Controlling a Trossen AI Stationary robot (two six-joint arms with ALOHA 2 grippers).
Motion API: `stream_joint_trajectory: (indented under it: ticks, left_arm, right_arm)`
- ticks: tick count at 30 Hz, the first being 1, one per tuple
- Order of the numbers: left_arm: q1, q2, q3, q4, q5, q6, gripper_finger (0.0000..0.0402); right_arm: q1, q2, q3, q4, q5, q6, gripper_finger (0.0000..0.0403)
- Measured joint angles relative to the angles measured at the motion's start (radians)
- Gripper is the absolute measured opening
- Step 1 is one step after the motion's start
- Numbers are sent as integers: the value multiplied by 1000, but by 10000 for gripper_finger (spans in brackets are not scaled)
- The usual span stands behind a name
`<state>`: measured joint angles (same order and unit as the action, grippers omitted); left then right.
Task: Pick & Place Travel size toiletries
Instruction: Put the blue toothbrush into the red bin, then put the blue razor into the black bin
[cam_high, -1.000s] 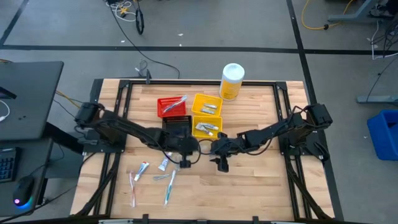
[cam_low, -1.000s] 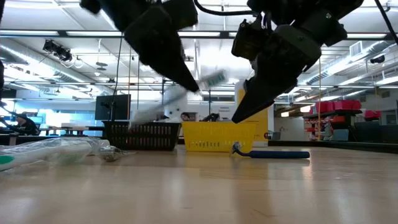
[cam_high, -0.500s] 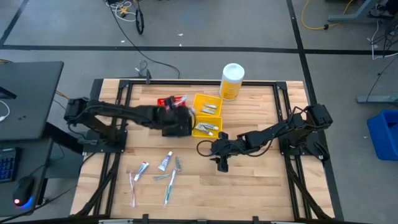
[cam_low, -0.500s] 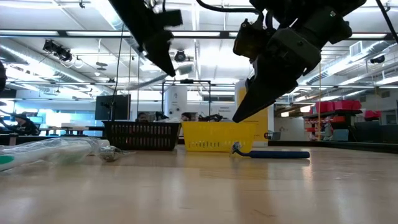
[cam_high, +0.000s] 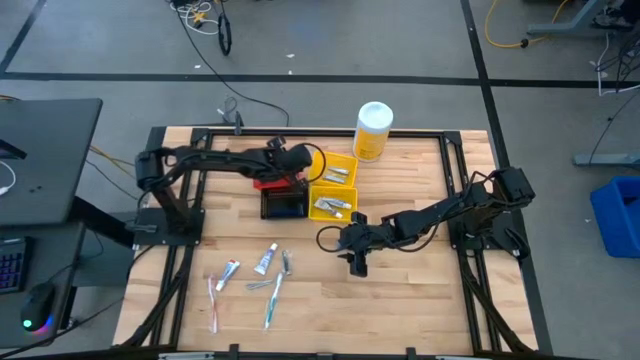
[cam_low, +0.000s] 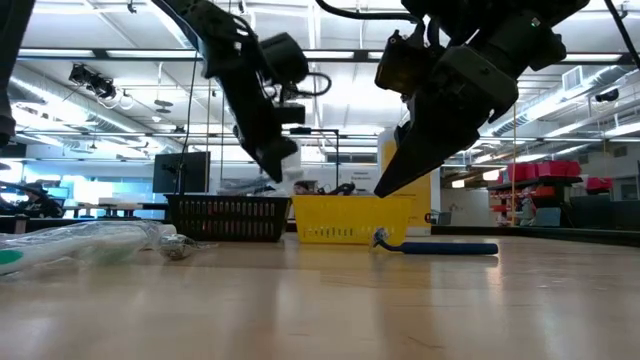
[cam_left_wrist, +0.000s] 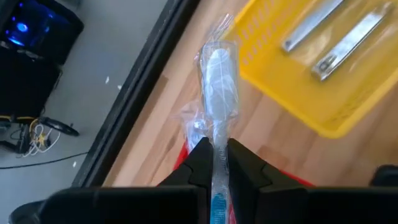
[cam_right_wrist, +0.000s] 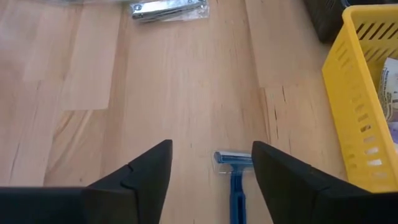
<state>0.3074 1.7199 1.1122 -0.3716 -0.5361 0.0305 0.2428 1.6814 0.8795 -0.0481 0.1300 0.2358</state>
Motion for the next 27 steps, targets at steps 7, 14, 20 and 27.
stream_joint_trajectory:
  ticks: [7,14,20,27]
  left_arm:
    - [34,34,-48,41,12,-45,31]
    - [38,34,-73,55,-21,-44,102]
    - [17,34,-44,-6,-44,-71,154]
    - [-53,11,68,-259,-53,-135,173]
  right_arm:
    - [0,0,0,-4,0,-1,242]
    - [0,0,0,-9,-1,-1,238]
    - [0,0,0,-20,-1,-1,226]
    - [0,0,0,-22,-2,0,231]
